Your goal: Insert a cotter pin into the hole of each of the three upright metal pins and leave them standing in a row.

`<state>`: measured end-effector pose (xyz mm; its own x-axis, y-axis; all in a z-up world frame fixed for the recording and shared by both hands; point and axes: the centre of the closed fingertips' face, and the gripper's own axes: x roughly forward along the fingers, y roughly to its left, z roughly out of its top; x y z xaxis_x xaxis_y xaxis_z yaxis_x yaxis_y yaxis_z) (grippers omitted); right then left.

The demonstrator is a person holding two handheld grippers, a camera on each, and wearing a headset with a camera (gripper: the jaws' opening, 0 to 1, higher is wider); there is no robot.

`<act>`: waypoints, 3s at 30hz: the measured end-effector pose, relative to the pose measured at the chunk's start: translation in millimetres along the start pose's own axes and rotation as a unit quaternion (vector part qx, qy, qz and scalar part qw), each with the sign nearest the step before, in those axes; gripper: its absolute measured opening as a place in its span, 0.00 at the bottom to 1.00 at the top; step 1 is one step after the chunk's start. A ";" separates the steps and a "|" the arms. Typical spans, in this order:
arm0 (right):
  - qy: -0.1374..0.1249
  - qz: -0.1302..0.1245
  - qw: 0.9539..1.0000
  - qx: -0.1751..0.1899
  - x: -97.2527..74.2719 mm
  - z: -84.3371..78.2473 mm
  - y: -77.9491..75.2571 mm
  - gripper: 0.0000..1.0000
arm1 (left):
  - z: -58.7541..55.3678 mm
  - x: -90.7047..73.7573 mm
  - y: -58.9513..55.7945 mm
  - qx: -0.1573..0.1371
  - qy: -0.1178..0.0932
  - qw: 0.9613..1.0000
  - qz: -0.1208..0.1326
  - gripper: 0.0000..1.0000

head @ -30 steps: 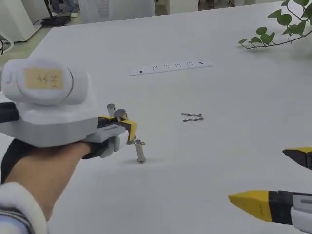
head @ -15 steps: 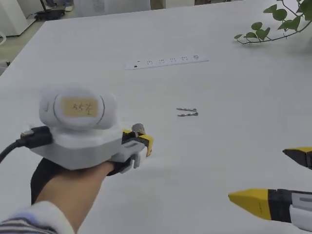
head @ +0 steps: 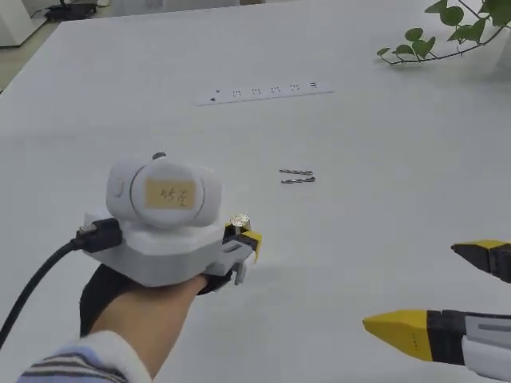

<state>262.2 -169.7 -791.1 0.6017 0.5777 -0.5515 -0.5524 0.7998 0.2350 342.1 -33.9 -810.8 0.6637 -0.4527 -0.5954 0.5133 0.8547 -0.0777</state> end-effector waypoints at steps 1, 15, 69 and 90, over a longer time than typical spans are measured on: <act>0.001 0.000 1.000 0.001 0.6 -0.3 0.1 0.97 | -0.9 2.0 -0.3 0.001 0.001 1.000 0.000 0.11; 0.010 0.001 1.000 0.000 2.2 -3.7 -0.2 0.97 | -20.2 20.3 -3.9 0.001 0.017 1.000 -0.003 0.11; 0.033 0.016 0.999 -0.006 11.0 -7.2 1.9 0.97 | -19.6 13.1 -6.6 0.011 -0.003 1.000 -0.026 0.26; 0.039 0.016 0.999 -0.012 10.6 -6.1 -1.0 0.97 | -16.2 -30.6 -6.0 -0.027 -0.039 0.997 -0.069 0.69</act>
<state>265.6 -165.3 -802.0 0.5377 0.5879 -0.6043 -0.5846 0.7765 0.2351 309.9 -21.0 -805.1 0.6305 -0.5826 -0.5129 0.5730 0.7951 -0.1989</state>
